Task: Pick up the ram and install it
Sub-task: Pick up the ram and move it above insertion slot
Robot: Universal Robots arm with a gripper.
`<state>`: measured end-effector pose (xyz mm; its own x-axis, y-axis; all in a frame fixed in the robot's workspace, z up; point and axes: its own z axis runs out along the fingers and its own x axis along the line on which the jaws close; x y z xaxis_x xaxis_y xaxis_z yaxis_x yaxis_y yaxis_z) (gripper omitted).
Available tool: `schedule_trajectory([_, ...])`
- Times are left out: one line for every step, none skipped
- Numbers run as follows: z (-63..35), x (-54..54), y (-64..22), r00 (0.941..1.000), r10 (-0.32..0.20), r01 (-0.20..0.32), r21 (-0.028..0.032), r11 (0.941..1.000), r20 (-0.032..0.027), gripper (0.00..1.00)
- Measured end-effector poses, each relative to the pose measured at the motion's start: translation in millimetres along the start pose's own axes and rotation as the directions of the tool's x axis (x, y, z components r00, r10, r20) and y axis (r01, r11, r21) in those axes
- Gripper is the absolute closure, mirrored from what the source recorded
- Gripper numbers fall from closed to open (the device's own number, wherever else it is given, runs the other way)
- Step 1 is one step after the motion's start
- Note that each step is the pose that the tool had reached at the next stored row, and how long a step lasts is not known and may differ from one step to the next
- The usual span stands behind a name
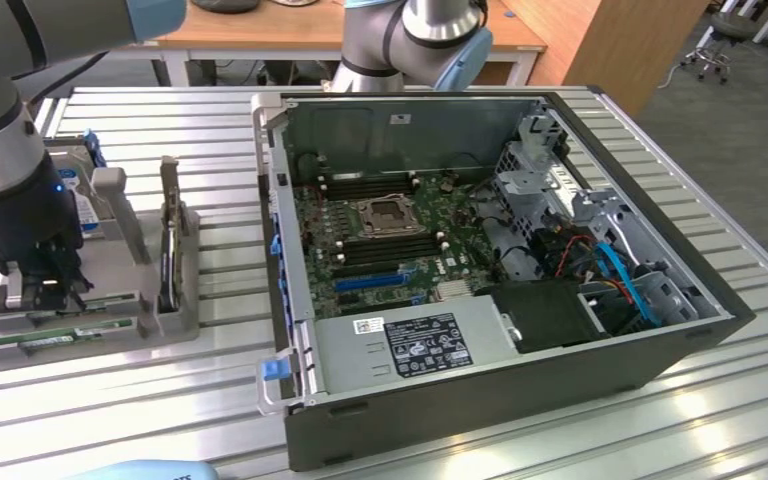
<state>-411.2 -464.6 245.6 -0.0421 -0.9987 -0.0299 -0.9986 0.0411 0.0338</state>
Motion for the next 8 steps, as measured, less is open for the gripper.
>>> schedule_trajectory([0.3, 0.0, 0.0, 1.0, 0.0, 0.0, -0.0001, 1.0, -0.0001, 0.71])
schedule_trajectory([0.7, 0.0, 0.0, 1.0, 0.0, 0.0, -0.0002, 1.0, -0.0001, 0.71])
schedule_trajectory([1.4, 0.0, 0.0, 1.0, 0.0, 0.0, 0.0, 1.0, 0.0, 0.71])
schedule_trajectory([2.2, 0.1, 0.0, 1.0, 0.0, 0.0, -0.0001, 1.0, 0.0, 0.71])
schedule_trajectory([3.1, 0.1, 0.0, 1.0, 0.0, 0.0, -0.0002, 1.0, -0.0001, 0.71])
schedule_trajectory([4.1, 0.2, 0.0, 1.0, 0.0, 0.0, -0.0002, 1.0, -0.0001, 0.71])
schedule_trajectory([5.1, 0.2, 0.0, 1.0, 0.0, 0.0, -0.0001, 1.0, -0.0001, 0.71])
schedule_trajectory([6.0, 0.2, 0.0, 1.0, 0.0, 0.0, -0.0002, 1.0, -0.0001, 0.71])
